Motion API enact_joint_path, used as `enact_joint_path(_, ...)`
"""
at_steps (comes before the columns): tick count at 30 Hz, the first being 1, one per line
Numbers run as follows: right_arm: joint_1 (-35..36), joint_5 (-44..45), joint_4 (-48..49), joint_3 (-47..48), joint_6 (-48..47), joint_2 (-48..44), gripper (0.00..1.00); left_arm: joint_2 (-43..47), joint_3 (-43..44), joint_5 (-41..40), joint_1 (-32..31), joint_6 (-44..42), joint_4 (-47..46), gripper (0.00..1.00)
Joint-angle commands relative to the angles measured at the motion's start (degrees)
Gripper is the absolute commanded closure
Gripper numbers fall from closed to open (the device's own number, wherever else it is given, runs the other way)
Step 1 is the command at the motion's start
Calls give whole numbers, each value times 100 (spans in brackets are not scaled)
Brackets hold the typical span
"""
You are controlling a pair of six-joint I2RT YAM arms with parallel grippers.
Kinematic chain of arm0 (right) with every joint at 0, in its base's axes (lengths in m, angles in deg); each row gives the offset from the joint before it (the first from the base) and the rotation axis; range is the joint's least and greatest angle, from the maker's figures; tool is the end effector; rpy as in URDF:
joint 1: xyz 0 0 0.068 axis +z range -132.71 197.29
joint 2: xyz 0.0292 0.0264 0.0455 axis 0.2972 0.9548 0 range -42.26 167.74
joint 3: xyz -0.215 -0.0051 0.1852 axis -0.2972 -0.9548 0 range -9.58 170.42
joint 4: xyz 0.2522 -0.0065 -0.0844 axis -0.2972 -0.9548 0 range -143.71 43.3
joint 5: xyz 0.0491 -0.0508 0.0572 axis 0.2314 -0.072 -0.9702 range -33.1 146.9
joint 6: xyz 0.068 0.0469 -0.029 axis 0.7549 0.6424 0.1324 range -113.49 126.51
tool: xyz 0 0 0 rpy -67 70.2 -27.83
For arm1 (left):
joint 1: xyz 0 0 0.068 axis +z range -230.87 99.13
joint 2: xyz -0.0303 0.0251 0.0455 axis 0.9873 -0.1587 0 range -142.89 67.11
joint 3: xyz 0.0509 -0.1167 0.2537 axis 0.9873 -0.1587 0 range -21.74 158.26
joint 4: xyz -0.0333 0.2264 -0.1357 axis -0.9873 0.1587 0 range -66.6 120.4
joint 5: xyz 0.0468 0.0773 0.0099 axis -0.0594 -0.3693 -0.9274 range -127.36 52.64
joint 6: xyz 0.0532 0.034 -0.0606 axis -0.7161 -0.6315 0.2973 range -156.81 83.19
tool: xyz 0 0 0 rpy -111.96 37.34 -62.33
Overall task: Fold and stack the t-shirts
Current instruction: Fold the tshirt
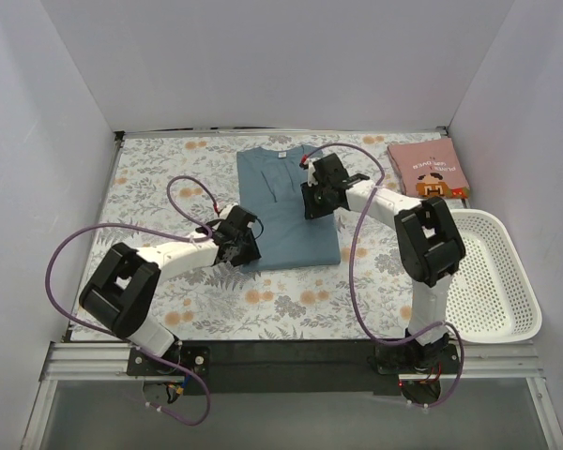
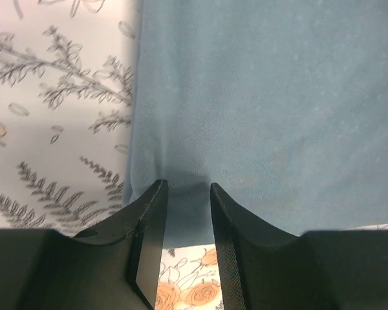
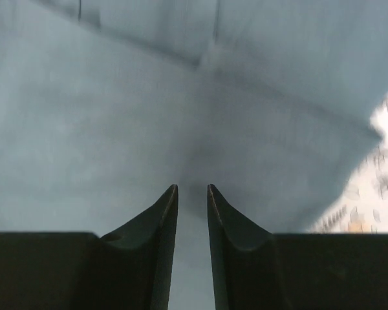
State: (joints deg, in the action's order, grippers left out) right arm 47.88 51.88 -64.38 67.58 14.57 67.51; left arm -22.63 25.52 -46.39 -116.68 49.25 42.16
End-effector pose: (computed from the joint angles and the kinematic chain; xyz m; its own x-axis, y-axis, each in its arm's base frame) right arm 0.3863 0.2361 0.1721 -0.7334 -0.2714 -0.6232 -0.4568 0.8757 0.1562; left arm 0.2633 -0.1751 0.1324 -0.5642 -0.8078 -0.1704 -0.6737 0.5698 -0.4706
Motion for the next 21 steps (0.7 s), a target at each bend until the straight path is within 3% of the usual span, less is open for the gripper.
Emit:
enact_joint_path(1,-166,-454,343,817,125,368,69,412,-296,-116,4,174,171,68)
enact_joint_path(5,-395,-1228,729,292,669,-236,68,913,-385,-265,4,358,128,66)
enact_joint_path(8,-659,-2334,1703,-1138,1039,-1079,64,1361,-577,-90,4,481,-309,65)
enact_joint_path(9,-755,-3120,2619,-1551,1493,-1281,62,1466,-648,32,4,508,-477,65)
enact_joint_path(10,-930,-3441,3090,-2391,1845,-1579,59,1659,-770,382,4,543,-940,65)
enact_joint_path(12,-1037,-3995,4117,-3012,2428,-1775,52,1792,-1200,796,4,657,-1539,65)
enact_joint_path(13,-1081,-4077,4270,-3441,2455,-1828,49,1845,-1333,1138,13,710,-2099,65)
enact_joint_path(17,-1169,-4420,5324,-4312,2841,-1680,48,1566,-1790,1395,83,982,-2832,66)
enact_joint_path(21,-1415,-4465,6142,-4841,3026,-1135,48,1328,-2168,1255,293,1272,-2975,69)
